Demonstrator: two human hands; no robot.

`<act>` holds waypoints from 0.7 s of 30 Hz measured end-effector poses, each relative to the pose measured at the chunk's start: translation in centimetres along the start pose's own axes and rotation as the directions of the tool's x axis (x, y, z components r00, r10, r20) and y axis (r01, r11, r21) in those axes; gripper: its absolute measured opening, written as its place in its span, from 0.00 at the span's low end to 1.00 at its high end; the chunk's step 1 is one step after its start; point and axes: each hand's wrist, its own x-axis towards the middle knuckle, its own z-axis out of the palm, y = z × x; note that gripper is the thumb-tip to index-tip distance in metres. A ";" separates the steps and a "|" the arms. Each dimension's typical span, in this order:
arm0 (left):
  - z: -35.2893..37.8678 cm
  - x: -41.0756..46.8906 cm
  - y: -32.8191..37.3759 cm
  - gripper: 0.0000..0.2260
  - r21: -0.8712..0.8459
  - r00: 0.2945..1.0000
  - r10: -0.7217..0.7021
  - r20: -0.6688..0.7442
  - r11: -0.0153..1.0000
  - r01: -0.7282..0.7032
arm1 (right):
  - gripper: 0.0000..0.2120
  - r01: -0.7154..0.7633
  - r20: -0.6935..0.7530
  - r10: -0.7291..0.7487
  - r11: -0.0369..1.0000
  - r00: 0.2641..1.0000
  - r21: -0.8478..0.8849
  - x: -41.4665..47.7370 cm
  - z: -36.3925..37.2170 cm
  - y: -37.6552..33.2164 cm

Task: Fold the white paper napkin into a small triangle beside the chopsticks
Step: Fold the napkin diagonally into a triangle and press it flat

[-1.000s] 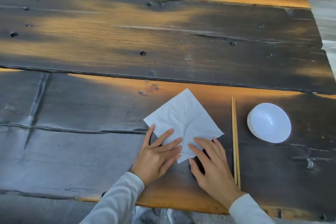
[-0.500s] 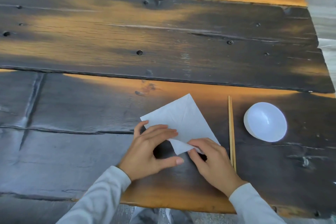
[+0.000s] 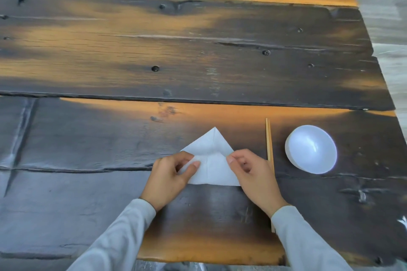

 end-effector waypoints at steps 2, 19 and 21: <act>0.0 0.5 0.3 0.03 -0.041 0.998 -0.056 -0.012 0.998 0.056 | 0.04 -0.009 -0.016 0.009 0.999 1.000 -0.038 0.6 0.1 0.0; -1.6 3.3 1.2 0.13 -0.189 0.991 -0.077 0.113 0.977 0.097 | 0.06 -0.081 -0.016 0.083 0.992 0.996 0.096 1.8 0.1 -1.0; -1.9 3.5 1.0 0.16 -0.106 0.987 -0.078 0.142 0.990 0.093 | 0.05 -0.070 -0.050 0.077 0.990 0.996 0.120 2.2 0.2 -1.2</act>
